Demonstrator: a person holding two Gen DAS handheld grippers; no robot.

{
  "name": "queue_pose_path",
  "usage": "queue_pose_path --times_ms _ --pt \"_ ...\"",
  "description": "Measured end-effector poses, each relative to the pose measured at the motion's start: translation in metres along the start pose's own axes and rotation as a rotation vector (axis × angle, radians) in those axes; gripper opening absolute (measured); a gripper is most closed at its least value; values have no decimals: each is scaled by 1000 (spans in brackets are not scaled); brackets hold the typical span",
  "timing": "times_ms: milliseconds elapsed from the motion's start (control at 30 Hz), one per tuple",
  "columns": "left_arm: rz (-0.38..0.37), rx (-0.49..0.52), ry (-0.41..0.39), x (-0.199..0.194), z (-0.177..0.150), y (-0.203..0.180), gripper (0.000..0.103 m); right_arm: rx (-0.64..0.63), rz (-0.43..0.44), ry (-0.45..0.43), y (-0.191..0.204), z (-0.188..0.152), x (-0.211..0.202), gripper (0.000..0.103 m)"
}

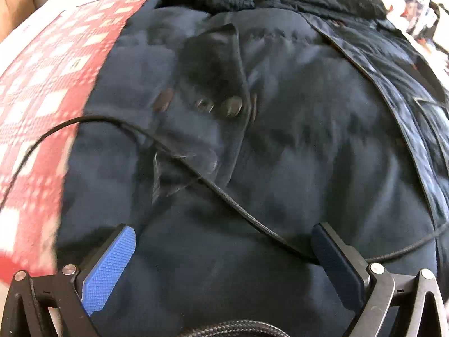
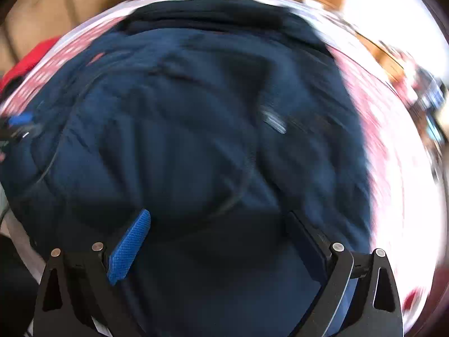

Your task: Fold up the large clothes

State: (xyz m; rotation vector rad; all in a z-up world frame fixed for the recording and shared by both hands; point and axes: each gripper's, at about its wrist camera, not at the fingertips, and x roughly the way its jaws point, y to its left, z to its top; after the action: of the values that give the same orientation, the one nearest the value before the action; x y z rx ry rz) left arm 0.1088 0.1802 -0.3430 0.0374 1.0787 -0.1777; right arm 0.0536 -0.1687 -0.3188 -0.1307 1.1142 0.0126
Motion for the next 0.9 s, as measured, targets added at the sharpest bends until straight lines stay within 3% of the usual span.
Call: queue_pose_path --times_ms 33,133,267,333,433,500,567,633,733,900 --pt "11 13 9 -7 -8 4 103 15 -42 22 -5 -10 -5 99" --pt "27 2 11 -23 -29 9 103 52 -54 23 -19 -24 -16 99" --pt "121 -62 27 -47 -65 4 103 -71 39 5 5 -29 -8 99" --pt "186 -97 43 -63 -87 -1 103 -99 74 19 -9 -41 -12 99" --pt "229 -196 81 -91 -127 7 102 -143 59 38 -32 -68 -41 95" --pt "225 -255 90 -107 -146 17 102 -200 -34 43 -40 -82 -63 95" --pt "209 -291 105 -123 -160 27 102 -174 -68 39 -51 -92 -86 95" --pt "196 -265 107 -136 -166 36 102 -92 -124 35 -66 -106 -116 95" --pt "191 -256 69 -152 -159 47 102 17 -192 41 -74 -122 -146 96" --pt "175 -344 9 -202 -163 69 102 145 -256 53 -84 -139 -185 96"
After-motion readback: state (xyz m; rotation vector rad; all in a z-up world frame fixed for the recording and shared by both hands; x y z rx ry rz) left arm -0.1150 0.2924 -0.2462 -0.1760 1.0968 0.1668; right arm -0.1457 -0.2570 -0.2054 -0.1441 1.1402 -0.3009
